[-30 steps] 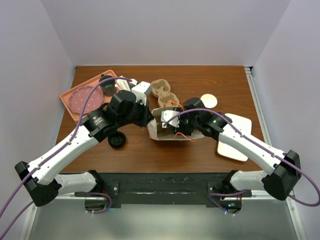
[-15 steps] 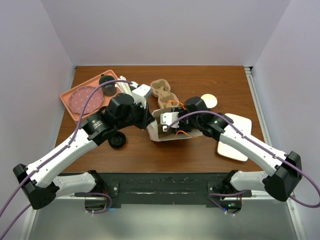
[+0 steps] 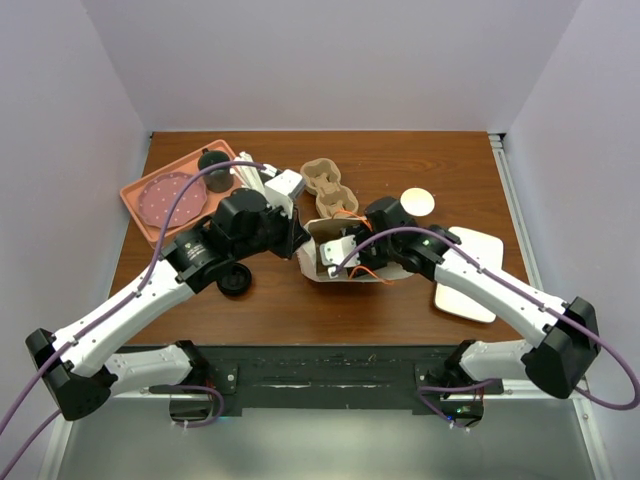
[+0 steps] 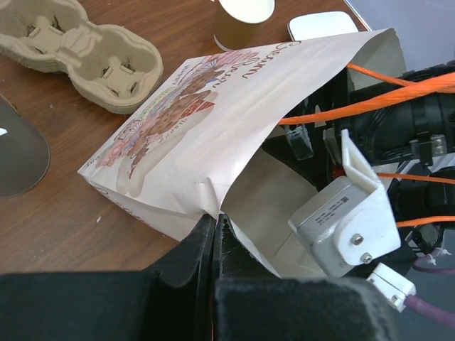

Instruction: Pack the takeout coffee

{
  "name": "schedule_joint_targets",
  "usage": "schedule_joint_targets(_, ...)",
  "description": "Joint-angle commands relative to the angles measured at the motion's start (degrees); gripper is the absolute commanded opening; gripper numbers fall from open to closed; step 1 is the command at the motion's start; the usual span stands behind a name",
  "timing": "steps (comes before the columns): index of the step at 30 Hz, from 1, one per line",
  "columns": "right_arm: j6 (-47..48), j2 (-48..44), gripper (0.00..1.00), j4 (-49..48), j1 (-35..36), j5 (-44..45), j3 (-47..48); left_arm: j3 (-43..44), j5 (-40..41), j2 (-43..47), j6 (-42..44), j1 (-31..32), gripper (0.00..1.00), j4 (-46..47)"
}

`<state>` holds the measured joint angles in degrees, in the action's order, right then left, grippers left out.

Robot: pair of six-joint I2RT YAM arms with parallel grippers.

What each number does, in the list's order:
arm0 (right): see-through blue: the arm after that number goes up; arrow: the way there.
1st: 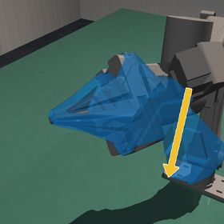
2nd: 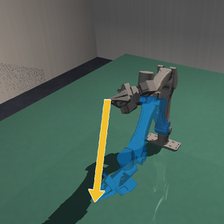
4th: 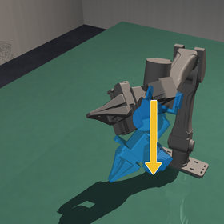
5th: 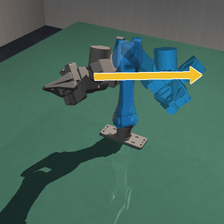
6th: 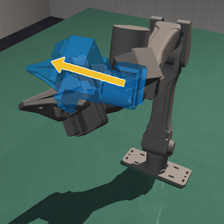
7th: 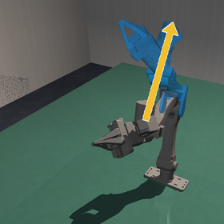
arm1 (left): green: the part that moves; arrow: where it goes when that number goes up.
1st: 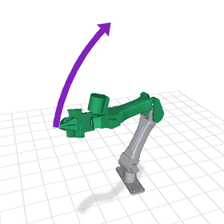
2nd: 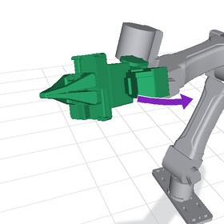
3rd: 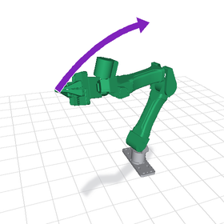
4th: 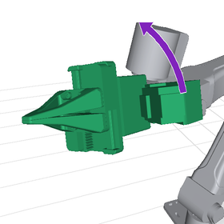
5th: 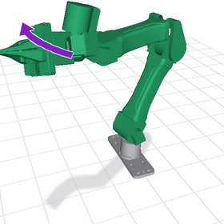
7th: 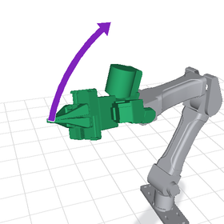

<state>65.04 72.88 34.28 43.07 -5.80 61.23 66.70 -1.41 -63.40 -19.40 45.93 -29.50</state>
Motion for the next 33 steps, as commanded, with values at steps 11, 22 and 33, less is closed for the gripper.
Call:
schedule_joint_targets(11, 3.1, 3.8, 0.56, 2.5, 0.0, -1.5, 1.6, -1.0, -2.9, 2.3, 2.9, 0.2, 0.00, 5.3)
schedule_joint_targets(22, 4.2, 5.2, 0.35, 5.5, -0.3, -1.0, 4.2, -1.0, -2.6, 2.4, 3.8, 0.2, 0.00, 4.4)
schedule_joint_targets(33, 5.4, 4.9, 0.13, 7.8, -0.2, -1.9, 5.5, -0.3, -1.9, 1.6, 4.3, 0.2, 0.00, 3.9)
